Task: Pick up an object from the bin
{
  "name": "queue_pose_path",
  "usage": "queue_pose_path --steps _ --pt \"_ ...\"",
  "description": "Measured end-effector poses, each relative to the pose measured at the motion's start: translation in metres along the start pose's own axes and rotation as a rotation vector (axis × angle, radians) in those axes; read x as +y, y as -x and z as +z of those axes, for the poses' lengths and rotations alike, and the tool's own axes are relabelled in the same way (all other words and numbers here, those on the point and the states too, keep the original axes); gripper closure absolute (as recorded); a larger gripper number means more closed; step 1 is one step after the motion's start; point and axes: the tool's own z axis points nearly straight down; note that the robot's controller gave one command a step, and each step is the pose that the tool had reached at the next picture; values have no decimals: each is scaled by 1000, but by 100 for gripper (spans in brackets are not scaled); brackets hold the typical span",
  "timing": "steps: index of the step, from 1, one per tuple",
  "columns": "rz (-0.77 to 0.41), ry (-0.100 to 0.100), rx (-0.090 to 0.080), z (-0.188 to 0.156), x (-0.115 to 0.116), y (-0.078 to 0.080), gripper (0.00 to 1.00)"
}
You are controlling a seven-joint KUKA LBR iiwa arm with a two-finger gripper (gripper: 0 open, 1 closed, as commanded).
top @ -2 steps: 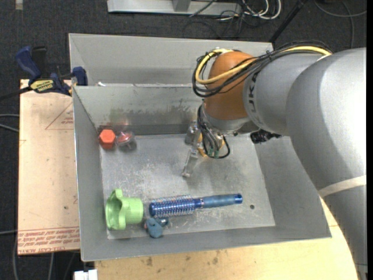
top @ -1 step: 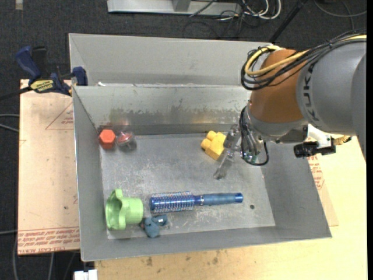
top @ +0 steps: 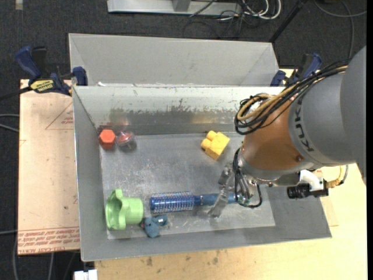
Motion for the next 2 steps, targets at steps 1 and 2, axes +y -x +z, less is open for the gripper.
queue_pose_path --steps 1,2 --pt "13 5 -7 21 27 -12 0" --pt "16 5 -9 19 26 -10 100"
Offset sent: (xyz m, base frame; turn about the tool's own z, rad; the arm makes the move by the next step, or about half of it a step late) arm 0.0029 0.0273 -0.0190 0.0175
